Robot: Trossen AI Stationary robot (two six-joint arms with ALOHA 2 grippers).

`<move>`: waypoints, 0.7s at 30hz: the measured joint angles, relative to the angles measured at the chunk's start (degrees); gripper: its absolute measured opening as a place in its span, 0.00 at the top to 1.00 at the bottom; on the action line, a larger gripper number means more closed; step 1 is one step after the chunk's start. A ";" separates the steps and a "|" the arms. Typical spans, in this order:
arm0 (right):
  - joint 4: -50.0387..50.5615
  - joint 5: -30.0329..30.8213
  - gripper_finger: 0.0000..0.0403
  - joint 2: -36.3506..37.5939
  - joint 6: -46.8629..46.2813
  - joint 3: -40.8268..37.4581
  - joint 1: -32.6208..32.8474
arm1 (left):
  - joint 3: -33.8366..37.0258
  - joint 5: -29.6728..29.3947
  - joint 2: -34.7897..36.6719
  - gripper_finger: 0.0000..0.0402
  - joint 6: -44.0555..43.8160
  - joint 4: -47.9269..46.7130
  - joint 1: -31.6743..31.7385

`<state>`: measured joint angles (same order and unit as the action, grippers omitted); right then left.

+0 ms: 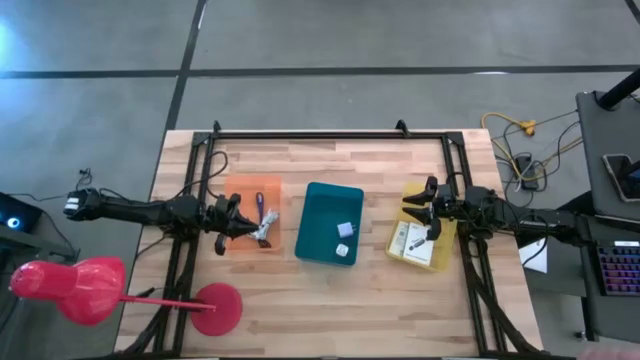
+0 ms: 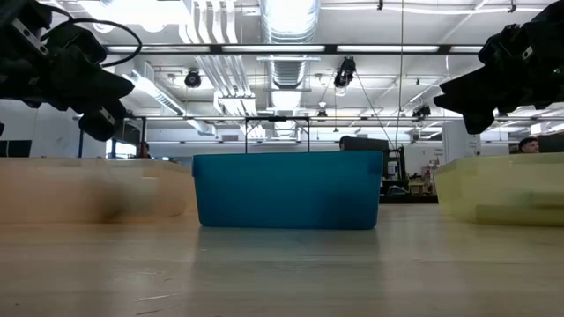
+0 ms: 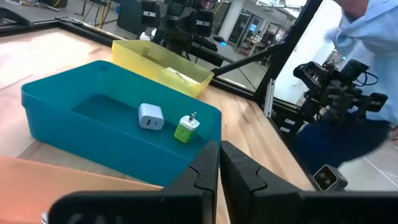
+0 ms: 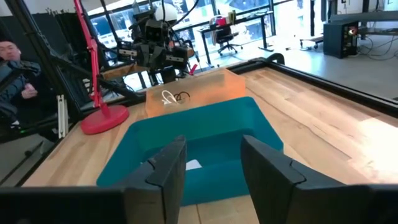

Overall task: Pick and place items into bin
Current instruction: Return to Home Position

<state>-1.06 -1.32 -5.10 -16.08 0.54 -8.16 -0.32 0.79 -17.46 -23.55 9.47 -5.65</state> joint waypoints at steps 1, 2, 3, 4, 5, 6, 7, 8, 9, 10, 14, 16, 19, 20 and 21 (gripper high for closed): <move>0.00 0.02 0.65 0.00 0.00 0.00 0.00 | 0.00 -0.02 -0.15 1.00 0.00 0.05 0.00; 0.00 0.00 0.65 0.02 0.00 0.00 0.01 | 0.00 -0.02 -0.19 1.00 0.00 0.04 0.00; 0.01 0.00 0.65 0.03 0.00 0.00 0.00 | 0.00 -0.02 -0.17 1.00 0.00 0.08 0.00; 0.00 0.00 0.64 0.04 0.00 0.00 0.00 | 0.00 -0.02 -0.17 1.00 0.00 0.11 0.00; 0.02 0.00 0.64 0.02 0.00 0.00 0.00 | 0.00 -0.02 -0.17 1.00 0.00 0.11 0.00; 0.05 0.00 0.64 0.02 -0.02 0.00 0.00 | 0.00 -0.02 -0.17 1.00 0.00 0.09 0.00; 0.08 0.00 0.64 0.02 -0.01 0.00 0.00 | 0.00 -0.02 -0.15 1.00 0.00 0.13 0.00; 0.07 0.00 0.64 0.02 0.00 0.00 0.00 | 0.00 -0.02 -0.14 1.00 0.00 0.13 0.00; 0.07 0.00 0.64 0.02 0.00 0.00 0.00 | 0.00 -0.02 -0.13 1.00 0.00 0.11 0.00; 0.12 0.00 0.64 0.02 0.00 0.00 0.00 | 0.00 -0.02 -0.12 1.00 0.00 0.11 0.00; 0.22 -0.01 0.65 0.02 0.00 0.00 0.00 | 0.00 -0.02 -0.17 1.00 0.00 0.13 0.00; 0.29 0.00 0.66 0.02 0.00 0.00 0.00 | 0.00 -0.01 -0.15 1.00 0.00 0.15 0.00; 0.31 0.00 0.66 0.02 0.00 0.00 0.00 | 0.00 -0.02 -0.15 1.00 0.00 0.15 0.00; 0.31 0.00 0.66 0.02 0.00 0.00 0.00 | 0.00 0.01 -0.15 1.00 0.00 0.13 0.00; 0.31 -0.01 0.66 0.02 0.00 0.00 0.00 | 0.00 0.01 -0.15 1.00 0.00 0.13 0.00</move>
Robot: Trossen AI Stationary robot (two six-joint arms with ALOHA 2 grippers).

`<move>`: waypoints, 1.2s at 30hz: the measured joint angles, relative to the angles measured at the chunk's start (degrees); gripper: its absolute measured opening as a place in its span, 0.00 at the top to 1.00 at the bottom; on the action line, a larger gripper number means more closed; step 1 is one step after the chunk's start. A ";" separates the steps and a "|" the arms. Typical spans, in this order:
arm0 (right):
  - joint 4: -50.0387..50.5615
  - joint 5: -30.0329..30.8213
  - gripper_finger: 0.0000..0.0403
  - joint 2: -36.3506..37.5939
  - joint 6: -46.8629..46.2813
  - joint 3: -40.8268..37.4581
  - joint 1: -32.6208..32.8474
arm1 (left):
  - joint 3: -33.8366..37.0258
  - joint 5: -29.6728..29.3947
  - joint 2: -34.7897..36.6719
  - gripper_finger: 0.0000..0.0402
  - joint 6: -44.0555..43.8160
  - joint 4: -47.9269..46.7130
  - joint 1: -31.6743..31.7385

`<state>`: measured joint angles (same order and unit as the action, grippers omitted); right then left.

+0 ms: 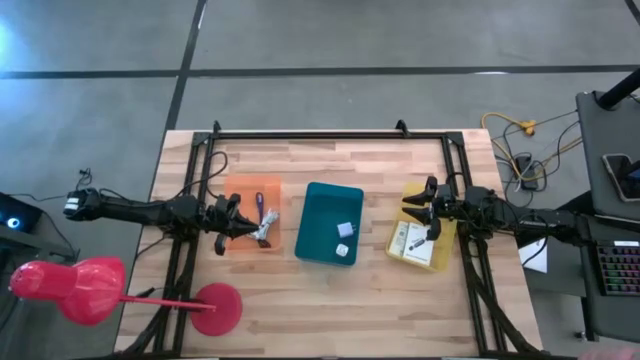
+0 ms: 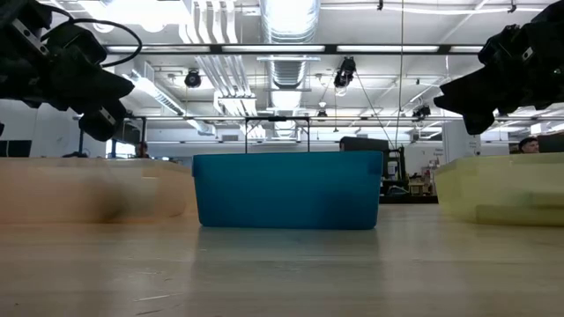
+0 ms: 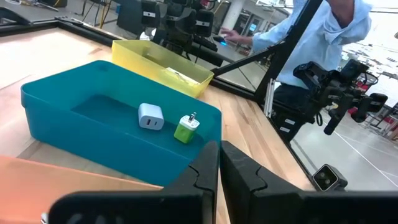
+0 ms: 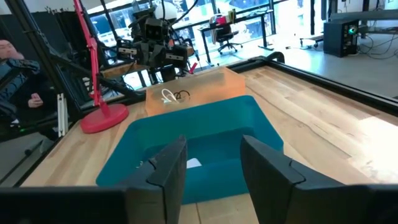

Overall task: Pick and place items into bin
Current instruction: Return to Home Position

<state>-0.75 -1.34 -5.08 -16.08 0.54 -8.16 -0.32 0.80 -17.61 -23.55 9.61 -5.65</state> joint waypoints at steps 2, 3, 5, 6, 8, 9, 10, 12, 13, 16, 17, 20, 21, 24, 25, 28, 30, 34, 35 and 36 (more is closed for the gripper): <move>0.00 -0.01 0.66 0.00 0.00 0.00 0.00 | 0.00 0.00 0.00 1.00 0.00 0.00 0.00; 0.02 -0.01 0.65 0.00 0.00 0.00 0.00 | 0.00 0.00 0.00 1.00 0.00 0.00 0.00; 0.02 -0.01 0.65 0.00 0.00 0.00 0.00 | 0.00 0.00 0.00 1.00 0.00 0.02 0.00; 0.02 -0.01 0.65 0.00 0.00 0.00 0.00 | 0.00 0.00 0.00 1.00 0.00 0.00 0.00; 0.02 -0.01 0.64 0.00 0.00 0.00 0.00 | 0.00 0.00 0.00 1.00 0.00 0.00 0.00; 0.02 -0.01 0.64 0.00 0.00 0.00 0.00 | 0.00 0.00 0.00 1.00 0.00 0.00 0.00; 0.02 -0.01 0.64 0.00 0.00 0.00 0.00 | 0.00 0.00 0.00 1.00 0.00 0.00 0.00; 0.02 -0.01 0.65 0.00 0.00 0.00 0.00 | 0.00 0.00 0.00 1.00 0.00 0.00 0.00; 0.02 -0.01 0.65 0.00 0.00 0.00 0.00 | 0.00 0.00 0.00 1.00 0.00 0.00 0.00; 0.02 -0.01 0.66 0.00 0.00 0.00 0.00 | 0.00 0.00 0.00 1.00 0.00 0.01 0.00; 0.04 -0.01 0.66 0.00 0.00 0.00 0.00 | 0.00 0.00 0.00 1.00 0.00 0.02 0.00; 0.03 -0.01 0.67 0.00 0.00 0.00 0.00 | 0.00 0.00 0.00 1.00 0.00 0.00 0.00; 0.04 -0.01 0.67 0.00 0.00 0.00 0.00 | 0.00 0.00 0.00 1.00 0.00 0.00 0.00; 0.04 -0.01 0.66 0.00 0.00 0.00 0.00 | 0.00 0.00 0.00 1.00 0.00 0.02 0.00; 0.04 -0.01 0.66 0.00 0.00 0.00 0.00 | 0.00 0.00 0.00 1.00 0.00 0.01 0.00; 0.04 -0.01 0.65 0.00 0.00 0.00 0.00 | 0.00 0.00 0.00 1.00 0.00 0.01 0.00; 0.04 -0.01 0.65 0.00 0.00 0.00 0.00 | 0.00 0.00 0.00 1.00 0.00 0.00 0.00; 0.04 -0.01 0.66 0.00 0.00 0.00 0.00 | 0.00 0.02 0.00 1.00 0.00 0.02 0.00; 0.04 -0.01 0.66 0.00 0.00 0.00 0.00 | 0.00 0.00 0.00 1.00 0.00 0.01 0.01; 0.04 -0.01 0.66 0.00 0.01 0.00 0.00 | 0.00 0.01 0.00 1.00 0.00 0.02 0.00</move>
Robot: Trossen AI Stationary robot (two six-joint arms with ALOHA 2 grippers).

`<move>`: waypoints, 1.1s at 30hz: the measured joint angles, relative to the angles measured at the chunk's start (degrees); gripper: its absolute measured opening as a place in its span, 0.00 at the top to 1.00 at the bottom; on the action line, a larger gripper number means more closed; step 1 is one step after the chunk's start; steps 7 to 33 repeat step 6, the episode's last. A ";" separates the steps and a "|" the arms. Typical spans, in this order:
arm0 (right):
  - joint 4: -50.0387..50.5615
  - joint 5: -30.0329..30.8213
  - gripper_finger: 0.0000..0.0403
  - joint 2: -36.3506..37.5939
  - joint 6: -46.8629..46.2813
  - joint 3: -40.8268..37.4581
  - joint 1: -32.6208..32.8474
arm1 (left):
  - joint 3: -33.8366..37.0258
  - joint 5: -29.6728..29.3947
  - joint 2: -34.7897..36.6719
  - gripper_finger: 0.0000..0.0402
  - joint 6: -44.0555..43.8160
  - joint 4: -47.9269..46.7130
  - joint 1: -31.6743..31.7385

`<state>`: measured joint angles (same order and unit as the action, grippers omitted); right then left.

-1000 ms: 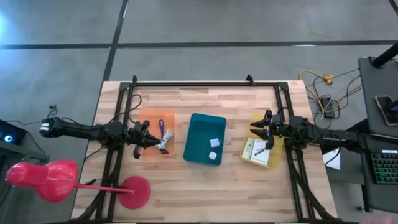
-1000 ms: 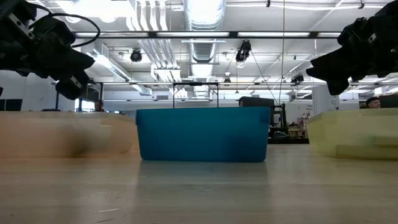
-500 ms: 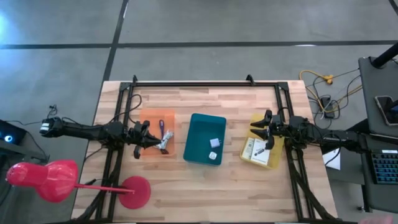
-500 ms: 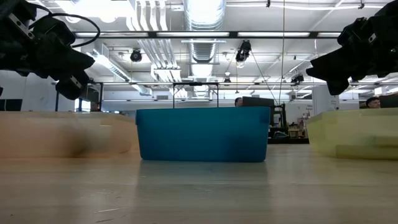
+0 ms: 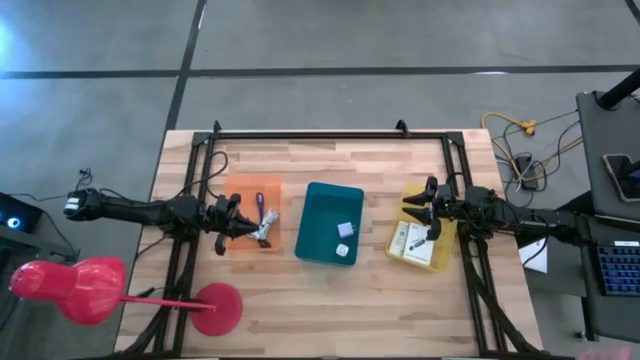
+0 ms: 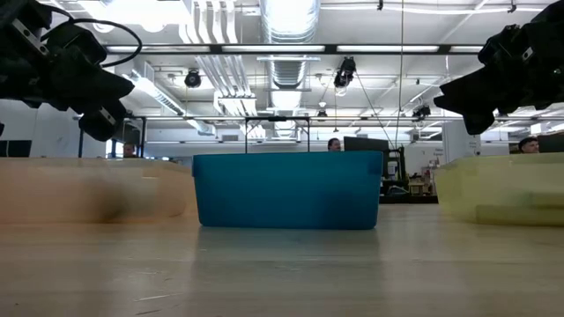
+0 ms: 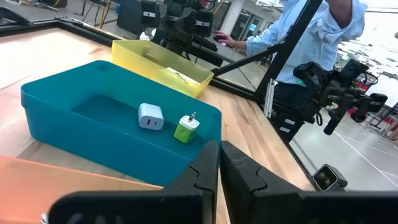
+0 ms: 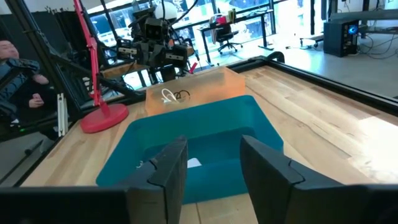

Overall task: Pick and place items into bin
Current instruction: Return to Home Position

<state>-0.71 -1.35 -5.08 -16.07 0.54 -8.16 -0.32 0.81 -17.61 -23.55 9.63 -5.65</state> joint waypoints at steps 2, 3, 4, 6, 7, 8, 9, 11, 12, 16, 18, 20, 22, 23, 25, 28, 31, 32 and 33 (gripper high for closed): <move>0.00 0.01 0.67 0.00 -0.01 0.00 0.00 | 0.00 0.00 0.00 1.00 0.00 -0.01 0.00; 0.00 -0.01 0.67 0.00 0.01 0.00 0.00 | 0.00 -0.01 0.00 1.00 0.00 -0.02 0.00; 0.00 0.01 0.67 0.00 0.00 0.00 0.00 | 0.00 0.00 0.00 1.00 0.00 0.00 0.01; 0.00 0.01 0.67 0.00 -0.01 0.00 0.00 | 0.00 0.01 0.00 1.00 0.00 0.00 0.00; 0.00 0.01 0.67 0.00 -0.01 0.00 0.00 | 0.00 0.01 0.00 1.00 0.00 0.00 0.00; 0.00 0.01 0.67 0.00 -0.01 0.00 0.00 | 0.00 0.01 0.00 1.00 0.00 0.00 0.00; 0.00 0.01 0.67 0.00 -0.01 0.00 0.00 | 0.00 0.01 0.00 1.00 0.00 0.00 0.00; 0.00 0.01 0.67 0.00 -0.01 0.00 0.00 | 0.00 0.01 0.00 1.00 0.00 0.00 0.00; 0.00 0.01 0.67 0.00 -0.01 0.00 0.00 | 0.00 0.01 0.00 1.00 0.00 0.00 0.00; 0.00 0.01 0.67 0.00 -0.01 0.00 0.00 | 0.00 0.01 0.00 1.00 0.00 0.00 0.00; 0.00 0.01 0.67 0.00 -0.01 0.00 0.00 | 0.00 0.01 0.00 1.00 0.00 0.00 0.00; 0.00 0.01 0.67 0.00 -0.01 0.00 0.00 | 0.00 0.01 0.00 1.00 0.00 0.00 0.00; 0.00 0.01 0.67 0.00 -0.01 0.00 0.00 | 0.00 0.01 0.00 1.00 0.00 0.00 0.00; 0.00 0.01 0.67 0.00 -0.01 0.00 0.00 | 0.00 0.01 0.00 1.00 0.00 0.00 0.00; 0.00 0.01 0.67 0.00 -0.01 0.00 0.00 | 0.00 0.01 0.00 1.00 0.00 0.00 0.00; 0.00 0.01 0.67 0.00 -0.01 0.00 0.00 | 0.00 0.01 0.00 1.00 0.00 0.00 0.00; 0.00 0.01 0.67 0.00 -0.01 0.00 0.00 | 0.00 0.01 0.00 1.00 0.00 0.00 0.00; 0.00 0.01 0.67 0.00 -0.01 0.00 0.00 | 0.00 0.01 0.00 1.00 0.00 0.00 0.00; 0.00 0.01 0.67 0.00 -0.01 0.00 0.00 | 0.00 0.01 0.00 1.00 0.00 0.00 0.00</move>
